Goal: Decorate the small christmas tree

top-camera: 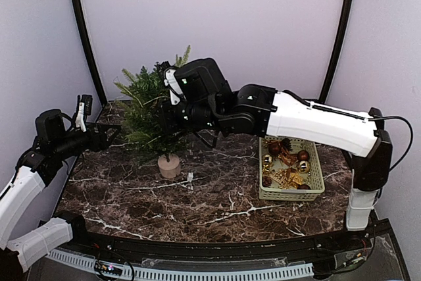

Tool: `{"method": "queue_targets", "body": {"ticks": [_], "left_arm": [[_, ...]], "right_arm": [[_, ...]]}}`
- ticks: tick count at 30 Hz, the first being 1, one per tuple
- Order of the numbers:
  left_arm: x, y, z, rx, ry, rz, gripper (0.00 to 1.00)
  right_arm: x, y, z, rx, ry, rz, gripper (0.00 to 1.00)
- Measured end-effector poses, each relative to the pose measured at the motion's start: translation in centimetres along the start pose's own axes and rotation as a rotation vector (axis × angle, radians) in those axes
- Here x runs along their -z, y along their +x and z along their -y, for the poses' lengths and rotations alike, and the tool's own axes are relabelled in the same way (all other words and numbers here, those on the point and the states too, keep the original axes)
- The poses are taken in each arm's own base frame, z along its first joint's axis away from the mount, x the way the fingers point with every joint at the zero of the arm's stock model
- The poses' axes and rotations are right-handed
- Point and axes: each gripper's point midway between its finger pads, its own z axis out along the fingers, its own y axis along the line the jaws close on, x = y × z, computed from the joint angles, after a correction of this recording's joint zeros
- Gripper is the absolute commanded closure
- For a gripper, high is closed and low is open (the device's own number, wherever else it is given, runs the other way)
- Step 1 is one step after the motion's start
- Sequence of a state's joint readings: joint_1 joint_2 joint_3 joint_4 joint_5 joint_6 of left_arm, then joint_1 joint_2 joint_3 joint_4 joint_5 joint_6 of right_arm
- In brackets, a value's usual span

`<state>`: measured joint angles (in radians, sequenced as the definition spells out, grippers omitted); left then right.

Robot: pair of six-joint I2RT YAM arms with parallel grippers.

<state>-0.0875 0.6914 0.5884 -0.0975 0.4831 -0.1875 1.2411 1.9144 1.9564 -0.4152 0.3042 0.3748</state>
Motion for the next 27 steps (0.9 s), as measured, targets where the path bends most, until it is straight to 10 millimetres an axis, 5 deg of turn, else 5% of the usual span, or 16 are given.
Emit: {"method": "queue_targets", "body": {"ticks": [14, 27], "left_arm": [[0.1, -0.1, 0.2, -0.002, 0.007, 0.004, 0.31], [0.1, -0.2, 0.2, -0.005, 0.008, 0.009, 0.31]], "right_arm": [[-3.3, 2.7, 1.4, 0.011, 0.061, -0.059, 0.65], [-3.0, 2.6, 1.3, 0.001, 0.050, -0.062, 0.41]]}}
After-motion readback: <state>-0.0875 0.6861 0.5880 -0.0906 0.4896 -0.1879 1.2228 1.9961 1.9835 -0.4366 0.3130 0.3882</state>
